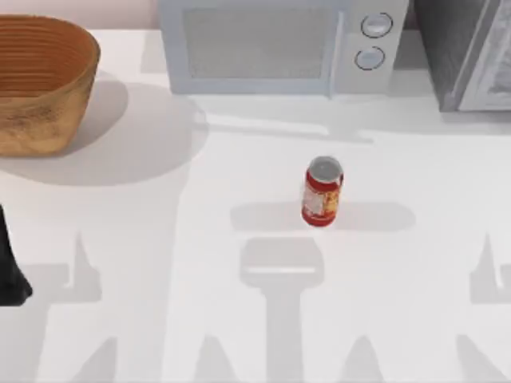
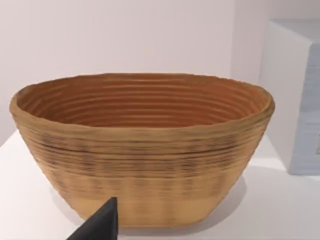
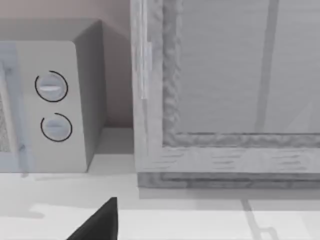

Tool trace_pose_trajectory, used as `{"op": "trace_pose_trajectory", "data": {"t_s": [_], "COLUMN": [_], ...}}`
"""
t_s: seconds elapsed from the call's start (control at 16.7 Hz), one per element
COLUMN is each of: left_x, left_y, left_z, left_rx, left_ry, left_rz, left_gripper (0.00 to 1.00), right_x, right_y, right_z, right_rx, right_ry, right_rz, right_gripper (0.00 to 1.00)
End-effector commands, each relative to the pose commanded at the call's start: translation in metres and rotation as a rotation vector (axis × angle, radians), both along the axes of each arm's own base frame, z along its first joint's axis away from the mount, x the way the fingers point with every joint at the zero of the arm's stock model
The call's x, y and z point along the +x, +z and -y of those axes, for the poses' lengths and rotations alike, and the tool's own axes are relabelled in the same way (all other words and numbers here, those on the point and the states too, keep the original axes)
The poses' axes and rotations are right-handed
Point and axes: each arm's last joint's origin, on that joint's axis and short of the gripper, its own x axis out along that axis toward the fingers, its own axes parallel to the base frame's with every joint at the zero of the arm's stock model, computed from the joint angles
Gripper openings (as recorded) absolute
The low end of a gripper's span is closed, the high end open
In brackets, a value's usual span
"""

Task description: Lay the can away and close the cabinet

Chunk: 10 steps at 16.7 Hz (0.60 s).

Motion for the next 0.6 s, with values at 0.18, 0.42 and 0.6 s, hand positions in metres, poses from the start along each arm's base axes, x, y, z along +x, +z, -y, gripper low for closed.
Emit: {"op": "trace_pose_trajectory", "data": {"t_s": [0.18, 0.42, 0.6], "left_x": [0.000, 0.000, 0.000], "left_y": [0.000, 0.000, 0.000], "left_z": [0.000, 0.000, 0.000], "left_rx": [0.000, 0.000, 0.000], "left_ry": [0.000, 0.000, 0.000], "left_rz": [0.000, 0.000, 0.000], "left_gripper": [1.00, 1.00, 1.00], "right_x": [0.000, 0.006, 0.019], "right_y": [0.001, 0.017, 0.034], "right_z": [0.000, -0.006, -0.015], "right_rx": [0.000, 0.002, 0.004], "right_ry": [0.002, 0.017, 0.028], "right_rz": [0.003, 0.027, 0.043], "right_gripper": [1.00, 1.00, 1.00]}}
